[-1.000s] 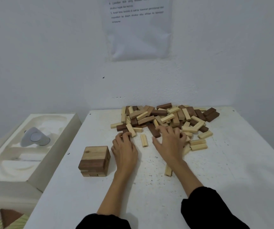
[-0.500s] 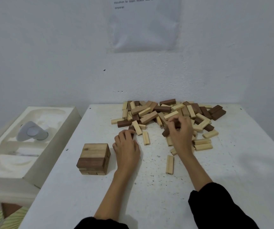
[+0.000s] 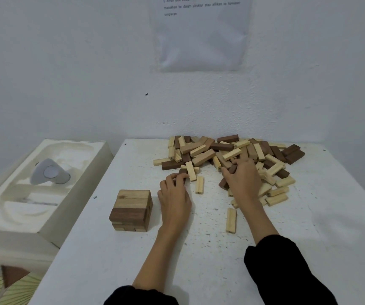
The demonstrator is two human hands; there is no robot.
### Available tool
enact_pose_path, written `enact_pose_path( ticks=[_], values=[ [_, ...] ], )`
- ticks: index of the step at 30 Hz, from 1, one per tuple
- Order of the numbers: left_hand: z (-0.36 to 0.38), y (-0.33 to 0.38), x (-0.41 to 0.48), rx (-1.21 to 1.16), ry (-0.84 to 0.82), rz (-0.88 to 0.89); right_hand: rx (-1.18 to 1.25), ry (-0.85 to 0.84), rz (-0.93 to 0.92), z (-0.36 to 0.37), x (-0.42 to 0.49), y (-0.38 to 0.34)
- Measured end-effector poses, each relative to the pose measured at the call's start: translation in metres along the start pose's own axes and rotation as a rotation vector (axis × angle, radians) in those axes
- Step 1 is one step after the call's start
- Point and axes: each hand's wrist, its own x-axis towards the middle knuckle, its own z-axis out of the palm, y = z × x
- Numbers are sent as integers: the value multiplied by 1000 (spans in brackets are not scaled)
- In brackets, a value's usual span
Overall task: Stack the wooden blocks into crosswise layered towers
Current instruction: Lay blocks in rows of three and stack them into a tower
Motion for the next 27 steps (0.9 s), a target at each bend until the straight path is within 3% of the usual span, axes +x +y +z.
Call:
enact_pose_path(
  ticks=[3,5,10,14,19,27],
  values=[
    [0,-1,1,-47,18,7,-4,-9,13,-2,1,-2],
    [1,-4,2,-98,35,8,123,49,10,-2,-1,3],
    [0,-5,1,-306,75,1,505,375,-227,-9,-22,16],
    [-2,-1,-1,-529,147,-20,554,427,-312,-15,-40,20],
    [-17,8,-14,-707,223,10,619,325,-330,-26,-73,25],
    [-52,-10,-41,-788,5,-9,739,49,-170,-55,-113,42]
  ],
)
